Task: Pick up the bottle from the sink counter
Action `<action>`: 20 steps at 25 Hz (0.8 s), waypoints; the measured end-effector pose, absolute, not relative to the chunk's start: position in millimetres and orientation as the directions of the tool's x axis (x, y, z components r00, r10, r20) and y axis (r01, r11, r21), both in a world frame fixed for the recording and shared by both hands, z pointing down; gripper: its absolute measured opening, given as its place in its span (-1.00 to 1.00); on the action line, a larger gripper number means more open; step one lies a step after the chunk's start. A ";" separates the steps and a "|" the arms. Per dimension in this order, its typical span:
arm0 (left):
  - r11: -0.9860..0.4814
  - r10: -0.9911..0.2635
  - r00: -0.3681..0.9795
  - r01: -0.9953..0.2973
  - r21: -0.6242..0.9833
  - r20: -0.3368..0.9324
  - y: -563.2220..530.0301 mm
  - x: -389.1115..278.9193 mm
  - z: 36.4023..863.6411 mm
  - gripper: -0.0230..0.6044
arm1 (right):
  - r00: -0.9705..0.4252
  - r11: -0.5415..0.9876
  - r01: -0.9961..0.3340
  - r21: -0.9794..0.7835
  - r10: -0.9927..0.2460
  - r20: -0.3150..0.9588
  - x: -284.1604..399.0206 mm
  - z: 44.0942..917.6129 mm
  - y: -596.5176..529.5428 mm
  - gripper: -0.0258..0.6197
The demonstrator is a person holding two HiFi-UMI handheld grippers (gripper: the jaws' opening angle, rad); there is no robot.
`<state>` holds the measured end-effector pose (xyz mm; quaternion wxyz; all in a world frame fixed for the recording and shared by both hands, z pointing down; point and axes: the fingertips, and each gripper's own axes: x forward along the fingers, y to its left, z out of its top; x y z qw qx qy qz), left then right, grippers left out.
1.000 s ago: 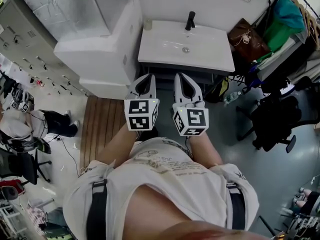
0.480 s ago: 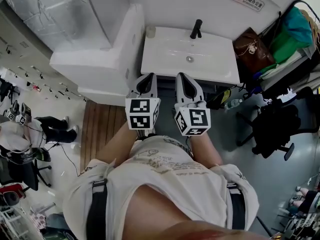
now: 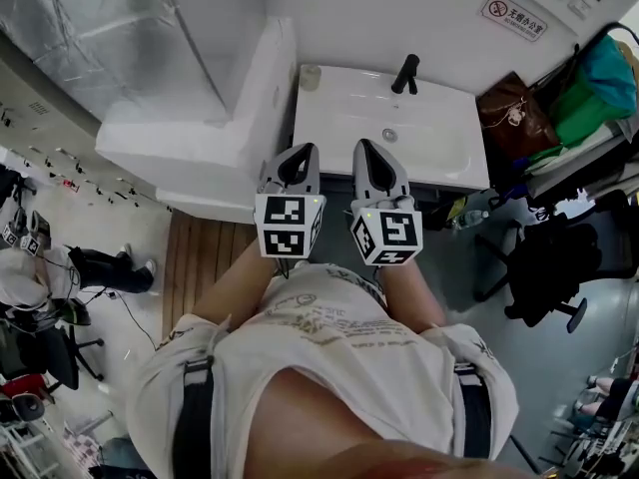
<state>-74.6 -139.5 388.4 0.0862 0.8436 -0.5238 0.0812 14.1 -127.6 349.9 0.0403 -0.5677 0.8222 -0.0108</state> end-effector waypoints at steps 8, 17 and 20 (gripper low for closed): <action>-0.435 -0.869 0.435 -0.899 0.056 0.235 -180.2 -83.6 391.5 -0.86 | -0.364 0.368 -0.927 -0.071 -0.929 -0.064 5.9 353.2 -167.0 -0.84; -0.383 -0.886 0.383 -0.922 0.053 0.261 -231.5 -85.4 402.2 -0.86 | -0.388 0.390 -0.917 -0.084 -0.921 -0.042 15.9 367.2 -227.3 -0.84; -0.367 -0.893 0.364 -0.929 0.043 0.265 -253.8 -82.9 403.1 -0.86 | -0.403 0.405 -0.909 -0.101 -0.914 -0.041 18.7 369.7 -254.0 -0.84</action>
